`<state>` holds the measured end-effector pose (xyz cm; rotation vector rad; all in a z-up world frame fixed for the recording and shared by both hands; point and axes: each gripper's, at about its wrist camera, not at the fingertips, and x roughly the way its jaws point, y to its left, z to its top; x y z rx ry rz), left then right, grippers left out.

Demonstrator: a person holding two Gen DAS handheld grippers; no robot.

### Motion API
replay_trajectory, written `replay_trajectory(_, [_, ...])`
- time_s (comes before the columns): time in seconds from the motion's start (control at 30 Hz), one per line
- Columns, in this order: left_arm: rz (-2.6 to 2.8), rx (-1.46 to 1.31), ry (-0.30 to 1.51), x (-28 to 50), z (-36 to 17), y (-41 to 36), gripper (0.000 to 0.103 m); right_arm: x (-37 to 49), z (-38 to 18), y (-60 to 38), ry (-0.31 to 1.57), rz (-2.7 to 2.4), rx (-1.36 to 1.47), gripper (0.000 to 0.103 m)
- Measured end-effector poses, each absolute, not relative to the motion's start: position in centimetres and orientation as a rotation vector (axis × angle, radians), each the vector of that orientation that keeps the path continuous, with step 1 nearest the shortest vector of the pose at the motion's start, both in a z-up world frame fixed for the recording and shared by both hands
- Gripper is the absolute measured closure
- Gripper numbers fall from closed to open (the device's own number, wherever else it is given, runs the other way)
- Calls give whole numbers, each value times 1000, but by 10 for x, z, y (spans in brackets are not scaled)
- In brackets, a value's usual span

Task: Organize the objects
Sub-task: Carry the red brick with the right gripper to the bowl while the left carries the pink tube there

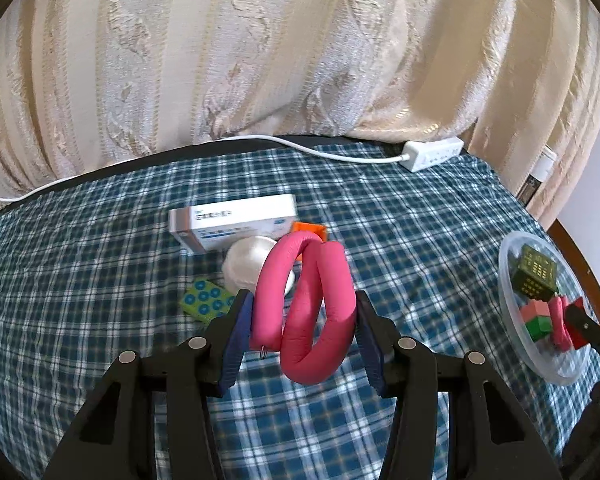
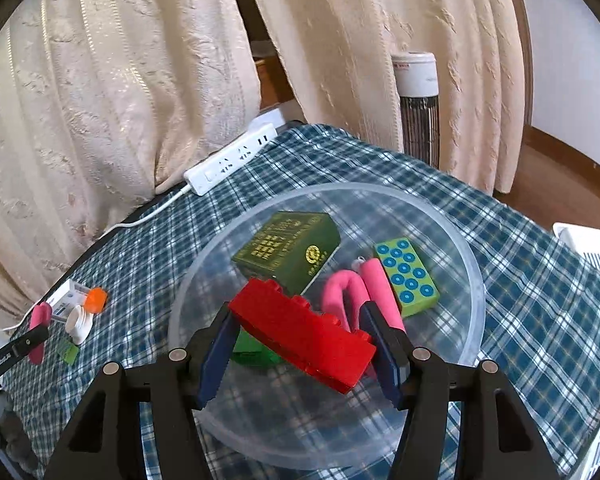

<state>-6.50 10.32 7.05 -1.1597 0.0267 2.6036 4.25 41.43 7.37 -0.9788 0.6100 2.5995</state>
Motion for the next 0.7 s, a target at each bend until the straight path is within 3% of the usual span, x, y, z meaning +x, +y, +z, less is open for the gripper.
replay_trajectory(0.7, [2474, -1148, 187, -51, 79, 195, 52, 65, 77, 430, 652, 2683, -957, 31])
